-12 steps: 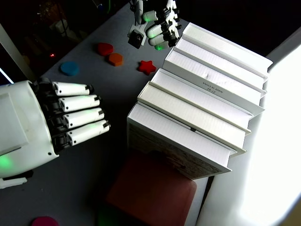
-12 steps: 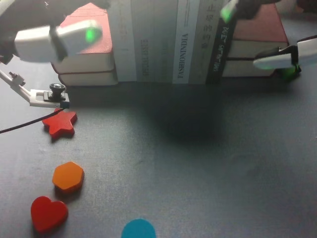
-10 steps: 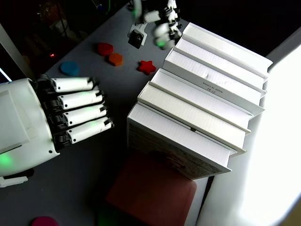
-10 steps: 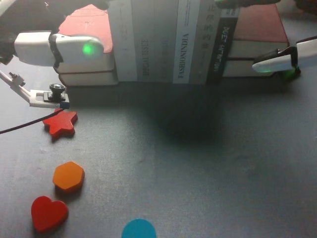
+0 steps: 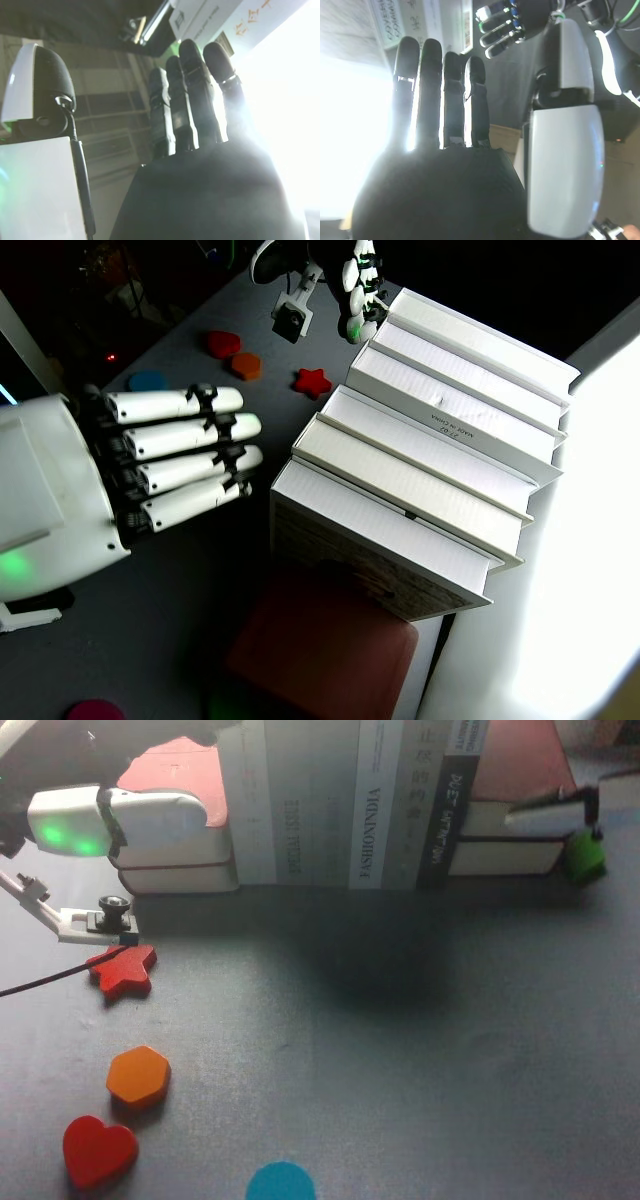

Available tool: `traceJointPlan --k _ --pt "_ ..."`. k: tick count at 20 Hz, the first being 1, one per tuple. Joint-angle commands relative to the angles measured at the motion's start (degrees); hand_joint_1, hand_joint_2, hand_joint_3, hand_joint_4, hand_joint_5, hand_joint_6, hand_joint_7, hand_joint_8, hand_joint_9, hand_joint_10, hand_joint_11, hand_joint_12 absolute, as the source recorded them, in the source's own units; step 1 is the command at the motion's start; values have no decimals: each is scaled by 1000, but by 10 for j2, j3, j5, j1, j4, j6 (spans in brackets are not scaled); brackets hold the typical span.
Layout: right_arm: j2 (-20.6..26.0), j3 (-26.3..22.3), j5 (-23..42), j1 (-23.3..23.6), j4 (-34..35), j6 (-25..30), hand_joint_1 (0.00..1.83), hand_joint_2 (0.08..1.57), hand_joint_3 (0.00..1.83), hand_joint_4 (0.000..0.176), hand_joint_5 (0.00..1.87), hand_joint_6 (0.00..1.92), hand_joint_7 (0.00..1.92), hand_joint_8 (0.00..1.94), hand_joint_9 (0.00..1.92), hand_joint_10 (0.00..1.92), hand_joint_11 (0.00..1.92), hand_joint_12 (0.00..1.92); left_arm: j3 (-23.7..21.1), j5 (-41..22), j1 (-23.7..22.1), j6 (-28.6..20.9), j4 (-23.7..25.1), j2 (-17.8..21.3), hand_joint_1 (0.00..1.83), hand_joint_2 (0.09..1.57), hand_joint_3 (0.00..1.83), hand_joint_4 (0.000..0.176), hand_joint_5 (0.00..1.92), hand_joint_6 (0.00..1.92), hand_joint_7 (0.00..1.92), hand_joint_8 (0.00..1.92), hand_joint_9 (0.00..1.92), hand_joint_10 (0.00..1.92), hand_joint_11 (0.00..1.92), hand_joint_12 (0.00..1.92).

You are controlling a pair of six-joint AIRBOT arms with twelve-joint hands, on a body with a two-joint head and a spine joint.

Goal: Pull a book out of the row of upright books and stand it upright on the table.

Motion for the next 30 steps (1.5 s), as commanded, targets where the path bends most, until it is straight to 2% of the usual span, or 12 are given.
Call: traceJointPlan --k 1,5,10,12,13,14,15,18,21,23,25,30 --pt "6 -2 59 16 30 4 1113 1062 0 24 463 0 405 0 519 0 280 925 -3 -65 -2 -5 -37 3 1125 1012 87 32 526 18 522 15 544 159 0 1440" --pt "16 -6 45 64 8 -4 1014 1052 0 54 500 2 432 3 464 1 104 974 -12 -73 11 -5 -47 5 1130 1037 71 0 477 2 589 15 395 643 0 1601" --pt "10 3 -8 116 -39 -8 1003 999 0 47 535 0 392 0 509 0 312 961 -15 -76 9 -5 -47 5 1059 1024 10 55 484 0 541 0 295 895 2 1697" --pt "-6 23 -36 131 -49 -8 870 1012 0 120 529 3 284 0 307 0 38 1150 -18 -78 10 -5 -47 6 1005 982 0 57 470 1 496 6 304 907 33 1710" --pt "-10 31 -43 133 -49 -8 831 1009 0 141 549 4 226 2 183 3 7 981 -20 -79 10 -5 -47 6 992 983 0 46 469 1 490 3 310 919 46 1731" --pt "-15 38 -52 134 -49 -8 738 1039 3 169 497 0 127 0 36 0 1 195 -22 -80 12 -5 -47 6 979 996 0 20 499 10 497 4 313 983 57 1792" --pt "-19 46 -65 139 -52 -10 688 1069 12 175 433 0 35 0 6 0 0 38 -26 -84 14 -5 -47 6 956 980 0 29 525 20 508 8 328 1003 55 1799" --pt "-21 50 -109 164 -70 -33 561 1052 0 176 420 8 0 0 0 0 0 0 -27 -87 10 -5 -47 7 972 989 0 0 495 5 506 5 288 1045 12 1814" --pt "-34 66 -134 181 -87 -36 647 1080 7 176 442 12 0 0 0 0 0 0 -30 -92 9 -5 -47 8 1020 992 1 1 515 13 520 10 286 1079 22 1762" --pt "-40 72 -141 184 -91 -36 647 1113 15 176 441 7 0 0 0 0 0 0 -31 -93 9 -5 -47 9 944 979 0 30 529 17 502 7 307 1071 82 1691" --pt "-52 85 -158 190 -102 -36 476 1153 23 176 360 5 0 0 0 0 0 0 -31 -94 8 -5 -46 9 945 961 0 30 540 19 506 8 297 1115 40 1723" --pt "-76 111 -184 195 -119 -41 544 1170 0 166 448 23 0 0 0 0 0 0 -33 -97 4 -5 -43 11 939 1001 4 39 517 8 476 1 279 1078 60 1634"
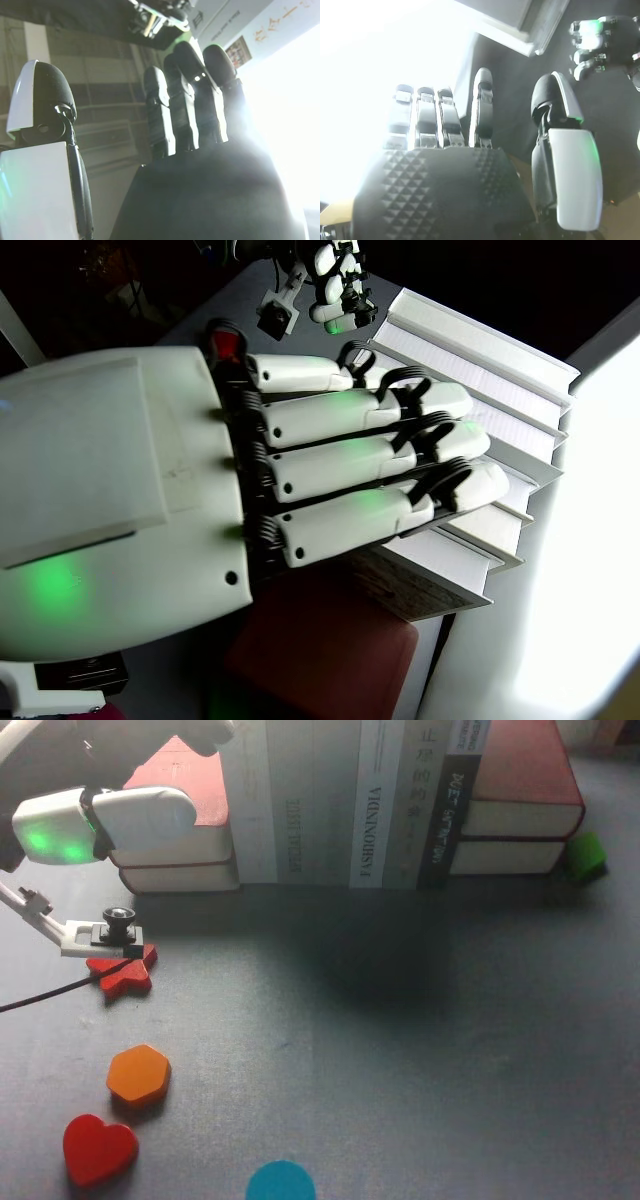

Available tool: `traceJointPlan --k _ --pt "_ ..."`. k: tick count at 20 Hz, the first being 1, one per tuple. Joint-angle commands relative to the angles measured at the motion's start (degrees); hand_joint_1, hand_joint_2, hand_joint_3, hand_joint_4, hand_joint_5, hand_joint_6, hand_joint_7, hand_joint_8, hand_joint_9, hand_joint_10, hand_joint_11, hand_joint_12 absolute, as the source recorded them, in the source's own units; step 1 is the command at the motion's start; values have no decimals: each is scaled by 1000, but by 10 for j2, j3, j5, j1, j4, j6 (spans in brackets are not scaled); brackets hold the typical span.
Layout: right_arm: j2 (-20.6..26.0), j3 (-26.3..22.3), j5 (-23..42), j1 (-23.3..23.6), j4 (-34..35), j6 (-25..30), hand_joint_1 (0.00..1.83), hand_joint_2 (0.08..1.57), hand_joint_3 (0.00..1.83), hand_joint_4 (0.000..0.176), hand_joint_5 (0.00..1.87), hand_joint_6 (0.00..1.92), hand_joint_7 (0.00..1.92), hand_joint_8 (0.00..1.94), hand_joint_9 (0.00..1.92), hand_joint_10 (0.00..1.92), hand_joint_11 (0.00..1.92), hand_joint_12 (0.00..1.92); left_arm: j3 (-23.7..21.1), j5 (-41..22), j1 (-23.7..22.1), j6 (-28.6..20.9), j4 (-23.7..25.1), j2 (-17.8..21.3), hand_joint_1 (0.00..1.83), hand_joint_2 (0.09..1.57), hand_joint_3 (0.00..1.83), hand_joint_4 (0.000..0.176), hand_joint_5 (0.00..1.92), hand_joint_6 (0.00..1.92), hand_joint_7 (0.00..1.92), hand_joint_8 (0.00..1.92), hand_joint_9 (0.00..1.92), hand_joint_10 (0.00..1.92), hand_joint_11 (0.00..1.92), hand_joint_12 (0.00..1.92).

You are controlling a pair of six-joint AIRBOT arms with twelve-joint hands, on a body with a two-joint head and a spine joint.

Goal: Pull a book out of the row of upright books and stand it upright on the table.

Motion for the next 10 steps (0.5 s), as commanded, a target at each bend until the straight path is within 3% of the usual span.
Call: traceJointPlan --k 1,2,4,5,7,8,10 --pt "-5 8 35 10 30 -1 548 1167 0 155 462 27 0 0 0 0 0 0 -4 -64 -8 -5 -27 4 938 1001 3 46 515 6 463 0 283 1065 65 1646" --pt "-9 12 33 10 30 -2 511 1180 1 131 453 20 0 0 0 0 0 0 -4 -64 -8 -5 -27 3 935 996 0 42 510 4 462 1 285 1062 49 1637" --pt "-18 19 22 10 29 -10 454 1184 3 172 430 6 0 0 0 0 0 0 -4 -64 -10 -5 -26 3 936 995 0 39 517 6 469 3 295 1055 66 1606" --pt "-21 22 18 10 29 -11 454 1196 8 172 425 3 0 0 0 0 0 0 -4 -65 -12 -5 -26 3 955 967 0 49 546 17 513 20 338 1044 91 1585" --pt "-25 26 12 10 29 -11 404 1200 7 175 408 0 0 0 0 0 0 0 -4 -65 -15 -5 -23 3 974 963 0 41 541 12 529 23 354 1035 73 1594" --pt "-28 28 11 10 29 -11 306 1185 1 176 394 0 0 0 0 0 0 0 -4 -65 -15 -5 -22 3 978 981 1 43 542 12 527 21 364 1031 88 1587" --pt "-37 31 11 10 25 -11 287 1181 0 176 417 10 0 0 0 0 0 0 -5 -65 -15 -5 -22 3 1004 986 0 49 563 19 556 28 398 1006 107 1570"
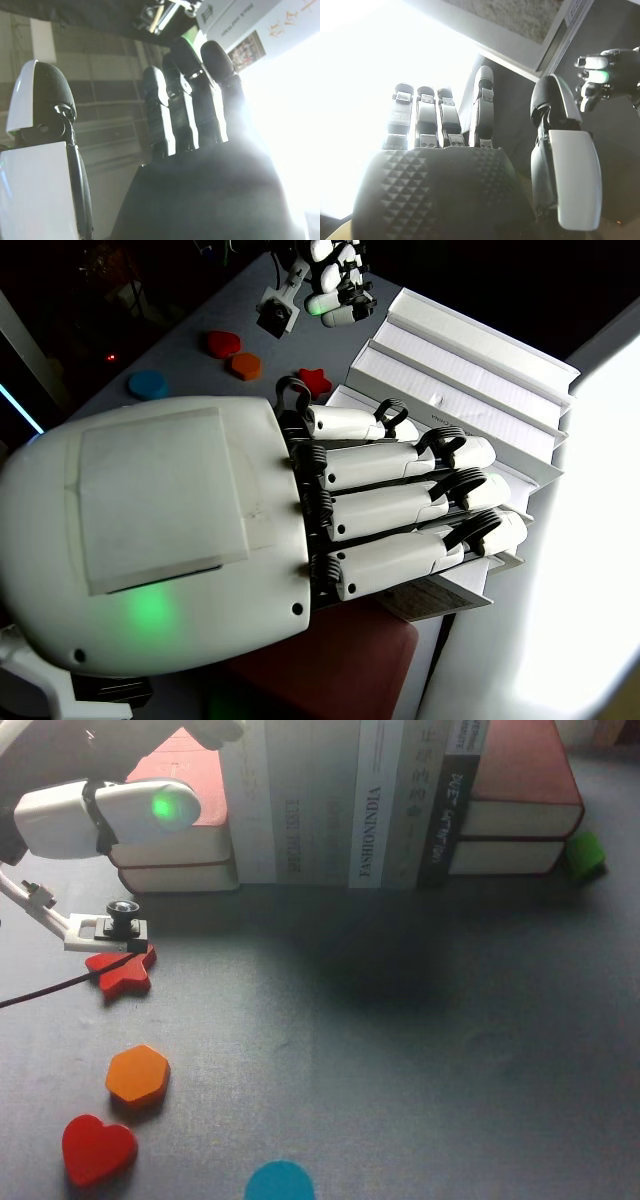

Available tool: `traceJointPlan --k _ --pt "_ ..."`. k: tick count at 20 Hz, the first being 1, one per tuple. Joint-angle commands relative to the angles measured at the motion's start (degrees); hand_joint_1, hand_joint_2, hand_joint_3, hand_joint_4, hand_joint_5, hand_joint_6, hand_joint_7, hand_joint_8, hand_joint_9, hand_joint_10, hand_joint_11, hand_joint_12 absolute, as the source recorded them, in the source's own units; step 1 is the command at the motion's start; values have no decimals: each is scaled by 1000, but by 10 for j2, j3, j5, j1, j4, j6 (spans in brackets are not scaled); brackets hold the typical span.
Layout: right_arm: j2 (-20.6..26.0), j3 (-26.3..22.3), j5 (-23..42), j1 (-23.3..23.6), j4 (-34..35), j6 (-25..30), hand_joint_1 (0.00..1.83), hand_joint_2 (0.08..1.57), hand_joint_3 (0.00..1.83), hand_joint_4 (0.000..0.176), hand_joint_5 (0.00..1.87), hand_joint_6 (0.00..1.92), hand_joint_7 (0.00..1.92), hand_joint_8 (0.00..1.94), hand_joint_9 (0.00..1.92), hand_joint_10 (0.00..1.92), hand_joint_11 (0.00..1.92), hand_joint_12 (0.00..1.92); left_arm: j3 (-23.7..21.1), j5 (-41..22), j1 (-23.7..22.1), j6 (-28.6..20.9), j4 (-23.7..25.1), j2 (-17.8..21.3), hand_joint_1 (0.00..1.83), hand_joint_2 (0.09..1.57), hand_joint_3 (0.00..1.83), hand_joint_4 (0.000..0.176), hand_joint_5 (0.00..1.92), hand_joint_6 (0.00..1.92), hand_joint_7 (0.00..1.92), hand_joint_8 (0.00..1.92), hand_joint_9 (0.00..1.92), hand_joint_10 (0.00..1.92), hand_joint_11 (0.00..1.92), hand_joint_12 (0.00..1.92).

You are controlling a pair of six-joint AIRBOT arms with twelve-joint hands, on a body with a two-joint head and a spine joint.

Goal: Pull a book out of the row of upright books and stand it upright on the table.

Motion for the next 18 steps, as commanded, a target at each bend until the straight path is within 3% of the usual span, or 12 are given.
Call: traceJointPlan --k 1,2,4,6,7,9,11,14,15,16,17,18 --pt "-6 2 44 9 19 1 331 1175 0 176 445 20 0 0 0 0 0 0 -2 -62 -6 -5 -29 1 1003 983 0 53 565 19 562 30 388 998 102 1569" --pt "-10 3 42 9 13 1 342 1179 0 176 458 24 0 0 0 0 0 0 -2 -62 -6 -5 -29 1 1001 990 2 42 547 10 540 18 376 983 91 1585" --pt "-17 4 40 9 7 1 212 1174 0 176 433 10 0 0 0 0 0 0 -3 -62 -7 -5 -29 1 968 954 0 72 553 9 513 3 382 926 118 1526" --pt "-23 4 40 9 5 1 161 1176 0 176 409 2 0 0 0 0 42 21 -3 -62 -8 -5 -29 1 963 961 0 78 559 10 525 7 360 914 85 1533" --pt "-27 5 40 9 2 1 179 1219 0 176 410 0 0 0 0 0 8 479 -4 -62 -8 -5 -28 2 975 950 0 86 568 13 541 13 372 921 71 1525" --pt "-34 6 36 9 -9 1 107 1205 0 176 430 4 0 0 0 0 0 1249 -4 -63 -8 -5 -28 2 981 949 0 65 565 11 561 21 390 941 78 1527" --pt "-36 7 31 5 -13 1 182 1207 0 174 481 7 0 0 0 0 0 1419 -5 -64 -8 -5 -28 2 965 953 0 61 566 11 556 17 369 947 79 1560" --pt "-36 6 29 4 -13 5 128 1173 0 176 416 3 0 0 0 0 0 1279 -11 -65 -4 -5 -30 7 963 964 2 52 566 10 558 17 381 953 130 1576" --pt "-36 6 29 4 -13 6 25 1209 5 144 375 0 0 0 0 0 0 1321 -11 -65 -3 -5 -30 7 953 958 0 60 569 9 585 25 397 923 138 1549" --pt "-36 5 29 4 -13 8 4 1198 1 144 348 8 0 0 0 0 0 1174 -11 -65 -3 -5 -31 7 975 953 0 61 584 15 583 23 390 910 110 1533" --pt "-36 5 29 4 -13 8 0 1207 1 121 323 17 0 0 0 0 0 341 -11 -65 -3 -5 -31 6 1035 939 0 45 611 24 596 26 398 932 111 1572" --pt "-36 5 29 3 -13 8 26 1216 3 143 346 26 0 0 0 0 0 169 -11 -67 -3 -5 -31 6 1035 919 0 61 618 24 593 22 417 941 142 1561"
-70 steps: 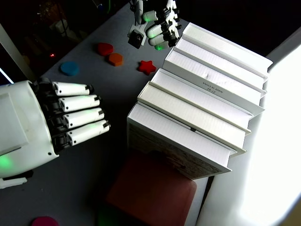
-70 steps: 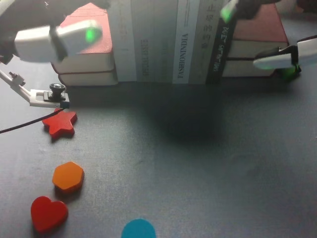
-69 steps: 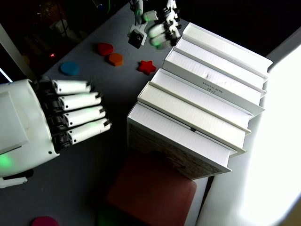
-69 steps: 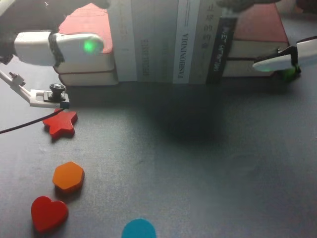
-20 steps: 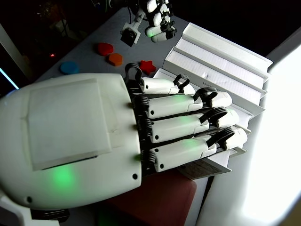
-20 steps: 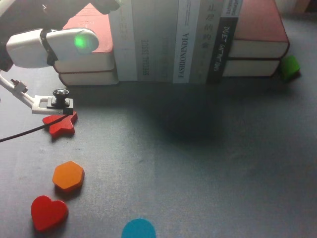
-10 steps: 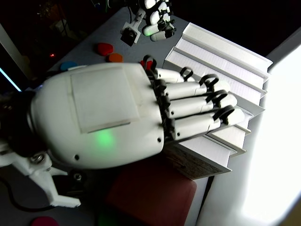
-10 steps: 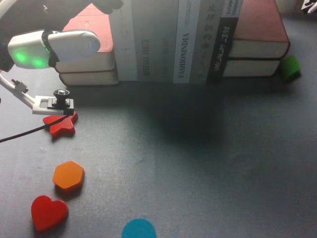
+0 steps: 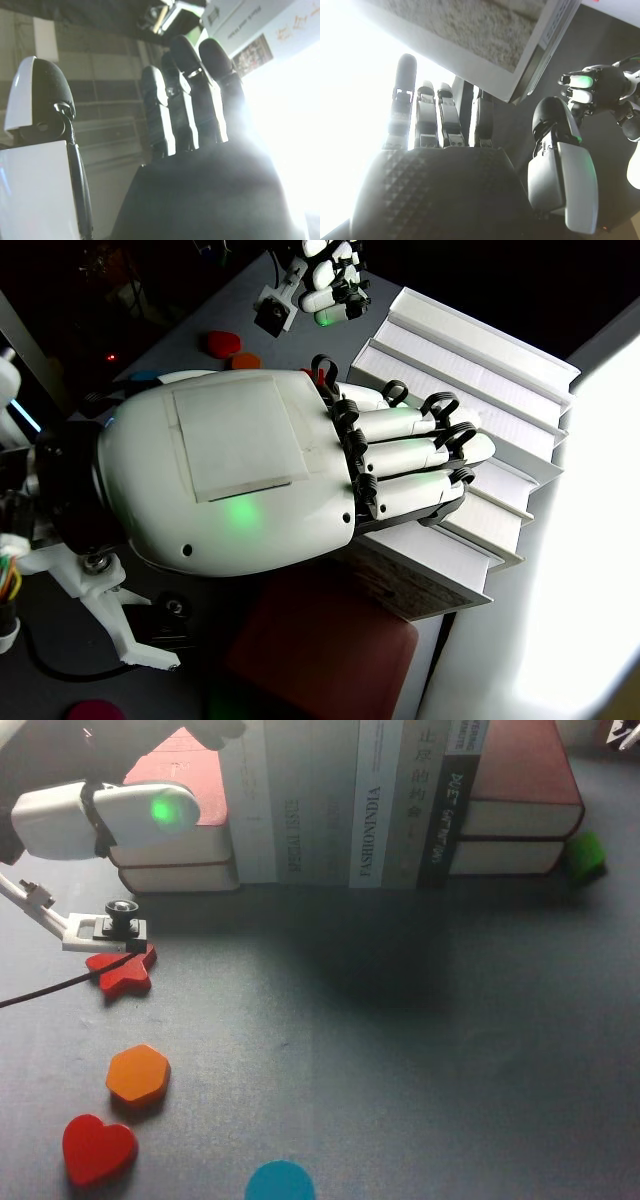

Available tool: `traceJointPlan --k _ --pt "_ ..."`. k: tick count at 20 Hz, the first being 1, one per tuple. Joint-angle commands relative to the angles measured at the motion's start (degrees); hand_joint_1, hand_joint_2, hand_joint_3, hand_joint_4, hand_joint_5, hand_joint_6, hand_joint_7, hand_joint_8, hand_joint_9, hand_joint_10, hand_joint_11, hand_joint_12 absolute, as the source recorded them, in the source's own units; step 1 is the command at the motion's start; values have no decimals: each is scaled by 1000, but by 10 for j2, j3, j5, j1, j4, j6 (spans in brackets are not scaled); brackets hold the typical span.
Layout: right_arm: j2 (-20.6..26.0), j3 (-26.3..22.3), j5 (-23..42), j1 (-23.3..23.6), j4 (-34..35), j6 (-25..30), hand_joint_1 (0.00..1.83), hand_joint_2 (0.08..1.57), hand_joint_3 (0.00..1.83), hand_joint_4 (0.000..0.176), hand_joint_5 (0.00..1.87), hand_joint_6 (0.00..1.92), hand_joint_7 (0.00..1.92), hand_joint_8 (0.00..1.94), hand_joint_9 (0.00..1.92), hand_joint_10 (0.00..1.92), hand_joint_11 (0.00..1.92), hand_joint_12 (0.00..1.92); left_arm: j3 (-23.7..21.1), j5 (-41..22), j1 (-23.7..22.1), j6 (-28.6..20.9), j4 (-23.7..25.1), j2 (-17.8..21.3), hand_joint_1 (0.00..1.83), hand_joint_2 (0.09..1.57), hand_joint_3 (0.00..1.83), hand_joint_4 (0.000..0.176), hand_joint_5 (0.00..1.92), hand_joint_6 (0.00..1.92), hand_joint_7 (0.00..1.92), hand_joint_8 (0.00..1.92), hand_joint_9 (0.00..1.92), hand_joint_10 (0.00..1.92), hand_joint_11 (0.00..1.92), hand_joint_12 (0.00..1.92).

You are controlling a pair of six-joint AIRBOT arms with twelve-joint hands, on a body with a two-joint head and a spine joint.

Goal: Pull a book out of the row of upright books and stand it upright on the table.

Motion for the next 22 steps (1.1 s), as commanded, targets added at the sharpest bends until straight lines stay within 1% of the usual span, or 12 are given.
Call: traceJointPlan --k 1,4,5,9,10,12,13,14,15,20,21,22 --pt "-1 0 42 1 26 5 153 1222 3 162 357 26 0 0 0 0 0 136 0 -63 -3 -5 -31 -1 1009 933 0 63 602 17 574 13 403 938 135 1556" --pt "-1 -4 42 -6 14 14 302 1215 0 137 407 23 0 0 0 0 5 3 -1 -64 -3 -5 -32 -1 979 989 9 50 595 10 616 27 398 928 129 1576" --pt "-1 -7 42 -7 0 23 178 1228 0 132 451 8 0 0 0 0 0 455 -1 -65 -3 -5 -33 -1 963 1007 9 55 601 10 590 14 380 925 111 1595" --pt "-1 -30 42 -7 -40 36 55 1186 0 147 414 0 0 0 0 0 0 414 0 -65 5 -5 -38 -4 960 1001 3 62 594 5 565 3 364 953 114 1605" --pt "-1 -36 42 -7 -46 39 11 1195 0 148 401 6 0 0 0 0 0 567 -1 -65 6 -5 -39 -4 980 1003 2 55 588 2 571 5 358 962 107 1618" --pt "11 -55 43 -7 -60 44 0 1174 0 150 366 3 0 0 0 0 0 415 -1 -67 12 -5 -43 -5 1009 971 0 55 599 5 575 6 383 947 125 1615" --pt "19 -66 44 -7 -68 44 49 1176 0 145 383 1 0 0 0 0 0 447 -2 -68 15 -5 -45 -4 1010 943 0 37 617 9 590 9 407 922 138 1584" --pt "28 -75 46 -7 -75 45 49 1176 0 145 383 1 0 0 0 0 0 447 -3 -69 17 -5 -48 -4 1010 943 0 37 617 9 590 9 407 922 138 1584" --pt "40 -88 48 -7 -80 45 88 1203 1 120 368 8 0 0 0 0 0 89 -3 -71 19 -5 -50 -5 998 953 0 32 599 2 568 3 380 958 115 1626" --pt "97 -149 77 -14 -89 45 0 1176 0 142 362 16 0 0 0 0 0 0 -7 -74 32 -5 -58 -7 1052 946 0 3 584 1 585 7 405 921 144 1593" --pt "106 -159 82 -14 -91 45 0 1148 0 169 324 6 0 0 0 0 47 23 -7 -74 33 -5 -59 -7 1044 956 4 12 579 0 581 5 402 921 156 1607" --pt "114 -168 90 -14 -91 45 0 1128 0 175 314 2 0 0 0 0 77 41 -8 -75 35 -5 -61 -7 1042 961 4 19 579 0 584 6 395 933 150 1623"
